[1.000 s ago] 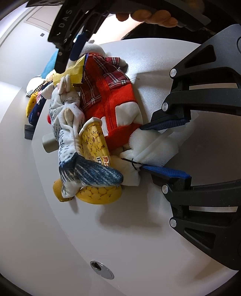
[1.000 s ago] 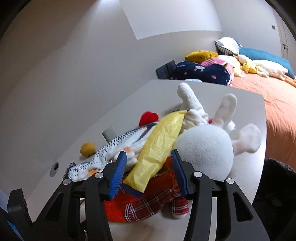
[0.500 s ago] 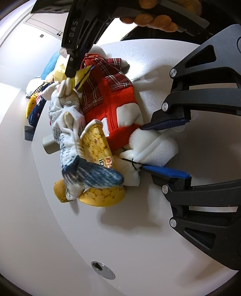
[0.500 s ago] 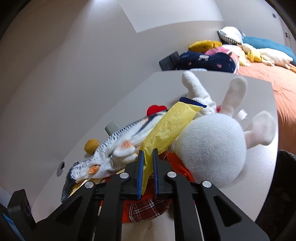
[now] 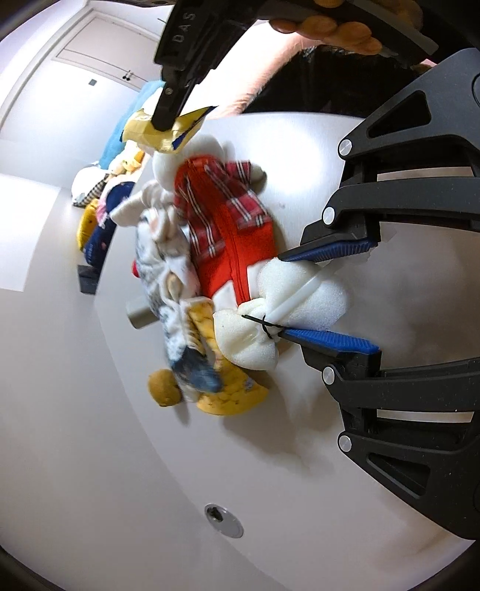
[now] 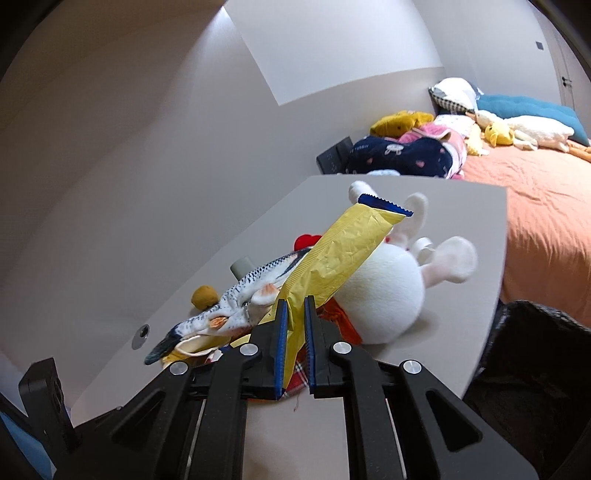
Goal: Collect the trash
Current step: 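Carry the foam toy and yellow bag to the bin and release both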
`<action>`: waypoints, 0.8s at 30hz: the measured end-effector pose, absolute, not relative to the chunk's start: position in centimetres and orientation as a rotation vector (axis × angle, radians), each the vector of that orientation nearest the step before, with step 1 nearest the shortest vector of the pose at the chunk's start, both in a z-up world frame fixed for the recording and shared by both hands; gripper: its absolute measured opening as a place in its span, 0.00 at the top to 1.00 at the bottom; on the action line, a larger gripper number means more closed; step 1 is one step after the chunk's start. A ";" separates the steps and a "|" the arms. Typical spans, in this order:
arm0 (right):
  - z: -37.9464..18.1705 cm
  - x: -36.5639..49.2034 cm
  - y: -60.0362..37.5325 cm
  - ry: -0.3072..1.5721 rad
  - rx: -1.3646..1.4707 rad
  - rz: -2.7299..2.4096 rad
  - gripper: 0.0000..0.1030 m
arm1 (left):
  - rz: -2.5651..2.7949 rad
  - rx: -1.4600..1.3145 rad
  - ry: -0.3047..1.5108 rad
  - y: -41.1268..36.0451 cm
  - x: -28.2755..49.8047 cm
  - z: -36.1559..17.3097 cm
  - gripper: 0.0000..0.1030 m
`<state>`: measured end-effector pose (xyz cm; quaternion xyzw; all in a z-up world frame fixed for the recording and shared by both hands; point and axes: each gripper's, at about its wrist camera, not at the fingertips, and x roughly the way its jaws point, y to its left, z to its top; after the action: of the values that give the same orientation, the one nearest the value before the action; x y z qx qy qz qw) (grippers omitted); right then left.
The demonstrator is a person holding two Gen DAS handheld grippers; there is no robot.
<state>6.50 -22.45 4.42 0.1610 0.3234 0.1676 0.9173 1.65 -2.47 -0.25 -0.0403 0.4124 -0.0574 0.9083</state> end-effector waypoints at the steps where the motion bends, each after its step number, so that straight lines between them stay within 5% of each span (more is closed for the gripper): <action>1: 4.7 6.0 -22.7 0.658 0.330 0.343 0.90 | -0.122 -0.085 0.843 -2.6 1.3 0.1 0.67; 24: 7.3 -2.7 -34.0 0.547 0.356 0.154 0.90 | -0.302 -0.005 0.775 -12.9 -1.8 3.1 0.67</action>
<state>-2.72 -34.02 7.25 0.1747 0.2685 0.0757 0.9443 -1.85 -12.92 3.12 -0.0027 0.3763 -0.1468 0.9148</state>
